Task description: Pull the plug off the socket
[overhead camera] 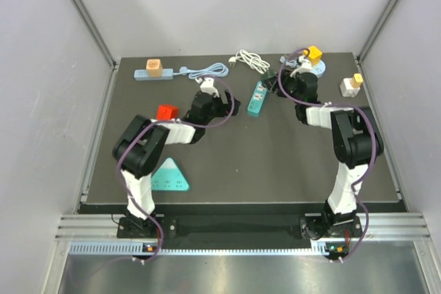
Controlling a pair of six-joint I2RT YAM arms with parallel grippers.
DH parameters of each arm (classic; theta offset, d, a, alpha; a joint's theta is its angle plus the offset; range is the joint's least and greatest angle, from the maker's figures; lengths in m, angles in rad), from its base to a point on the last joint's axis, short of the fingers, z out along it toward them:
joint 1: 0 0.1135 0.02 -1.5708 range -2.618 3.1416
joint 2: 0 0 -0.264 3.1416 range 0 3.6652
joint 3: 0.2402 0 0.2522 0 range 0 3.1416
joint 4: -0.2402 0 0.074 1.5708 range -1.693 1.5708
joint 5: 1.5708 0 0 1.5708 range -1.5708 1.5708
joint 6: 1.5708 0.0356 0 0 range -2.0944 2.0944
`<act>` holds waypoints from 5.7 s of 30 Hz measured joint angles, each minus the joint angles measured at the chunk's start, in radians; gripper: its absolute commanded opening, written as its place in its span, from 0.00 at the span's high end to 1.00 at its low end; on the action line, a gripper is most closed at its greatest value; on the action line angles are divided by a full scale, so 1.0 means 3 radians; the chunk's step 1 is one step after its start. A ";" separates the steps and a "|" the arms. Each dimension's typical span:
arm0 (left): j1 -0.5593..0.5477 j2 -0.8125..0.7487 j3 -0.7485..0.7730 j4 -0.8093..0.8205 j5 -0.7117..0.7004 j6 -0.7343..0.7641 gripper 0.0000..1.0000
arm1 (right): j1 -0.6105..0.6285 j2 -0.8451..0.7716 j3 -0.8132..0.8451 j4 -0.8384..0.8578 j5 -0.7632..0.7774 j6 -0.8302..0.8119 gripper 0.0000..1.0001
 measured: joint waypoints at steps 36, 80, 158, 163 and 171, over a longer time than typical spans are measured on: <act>0.1293 -0.0992 -0.0815 0.0786 0.0064 0.0041 0.05 | 0.1396 0.1788 0.2501 -0.1509 -0.1897 -0.0459 0.76; 0.1293 -0.1143 -0.0740 0.0532 0.0164 0.0022 0.04 | 0.0848 0.1111 0.3168 -0.3310 0.1900 -0.0472 0.00; 0.1141 -0.0987 -0.0619 0.0350 0.0587 -0.0160 0.06 | 0.2828 -0.1176 -0.0361 -0.2855 0.2307 0.1714 0.05; 0.1141 -0.0987 -0.0587 0.0331 0.0688 -0.0160 0.06 | 0.2008 -0.1689 -0.0657 -0.2777 0.2224 0.1127 0.05; 0.1076 -0.0760 -0.0384 0.0383 0.0904 -0.0161 0.07 | 0.0655 -0.1128 0.0102 -0.2570 0.2197 -0.0114 0.00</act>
